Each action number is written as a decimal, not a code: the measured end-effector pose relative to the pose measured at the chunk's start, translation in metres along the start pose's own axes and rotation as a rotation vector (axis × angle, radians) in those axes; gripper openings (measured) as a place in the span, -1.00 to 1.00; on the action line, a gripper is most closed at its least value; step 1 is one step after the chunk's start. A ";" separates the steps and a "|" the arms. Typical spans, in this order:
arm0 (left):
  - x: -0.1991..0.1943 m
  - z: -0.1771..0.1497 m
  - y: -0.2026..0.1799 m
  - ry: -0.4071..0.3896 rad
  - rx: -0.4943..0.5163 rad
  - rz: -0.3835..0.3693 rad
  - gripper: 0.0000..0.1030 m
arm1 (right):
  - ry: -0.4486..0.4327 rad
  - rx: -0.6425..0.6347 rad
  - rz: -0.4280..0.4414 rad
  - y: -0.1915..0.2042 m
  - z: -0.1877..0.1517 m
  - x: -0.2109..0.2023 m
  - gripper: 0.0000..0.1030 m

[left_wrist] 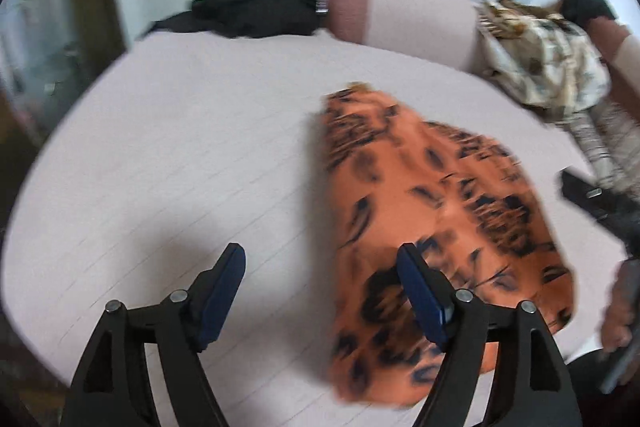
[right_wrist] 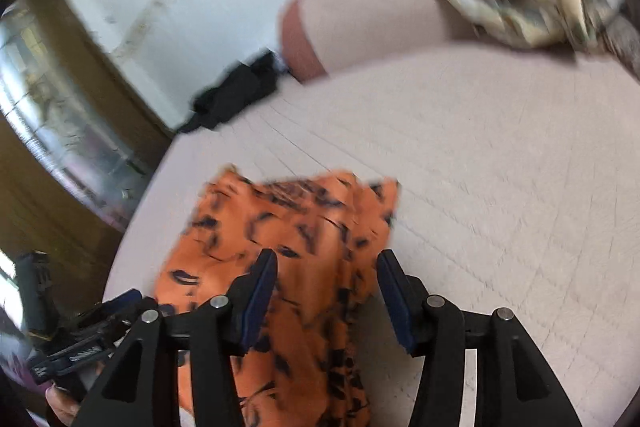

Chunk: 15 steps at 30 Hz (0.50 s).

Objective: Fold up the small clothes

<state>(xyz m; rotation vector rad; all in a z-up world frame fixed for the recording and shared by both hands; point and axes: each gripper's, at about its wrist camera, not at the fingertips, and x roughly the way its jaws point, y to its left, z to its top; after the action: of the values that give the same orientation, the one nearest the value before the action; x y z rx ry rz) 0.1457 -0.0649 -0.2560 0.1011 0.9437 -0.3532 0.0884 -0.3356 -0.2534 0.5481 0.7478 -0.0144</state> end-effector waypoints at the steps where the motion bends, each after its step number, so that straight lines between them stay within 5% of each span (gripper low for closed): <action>1: -0.003 -0.005 0.002 0.000 0.001 0.021 0.53 | -0.009 -0.023 0.041 0.007 0.000 -0.004 0.03; 3: -0.007 -0.015 0.000 -0.008 0.029 0.088 0.53 | 0.001 -0.099 0.073 0.028 -0.006 -0.004 -0.30; 6: -0.007 -0.028 -0.007 -0.020 0.105 0.197 0.59 | 0.091 -0.142 0.061 0.041 -0.022 0.009 -0.36; 9: 0.007 -0.031 -0.010 0.001 0.148 0.257 0.60 | 0.255 -0.141 -0.059 0.040 -0.044 0.043 -0.35; 15: 0.013 -0.025 0.001 0.011 0.103 0.227 0.60 | 0.229 -0.077 -0.018 0.028 -0.025 0.036 -0.36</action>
<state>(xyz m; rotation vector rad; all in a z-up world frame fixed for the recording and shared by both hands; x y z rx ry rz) 0.1332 -0.0609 -0.2812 0.3015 0.9142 -0.1913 0.1049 -0.2931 -0.2789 0.4739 0.9722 0.0611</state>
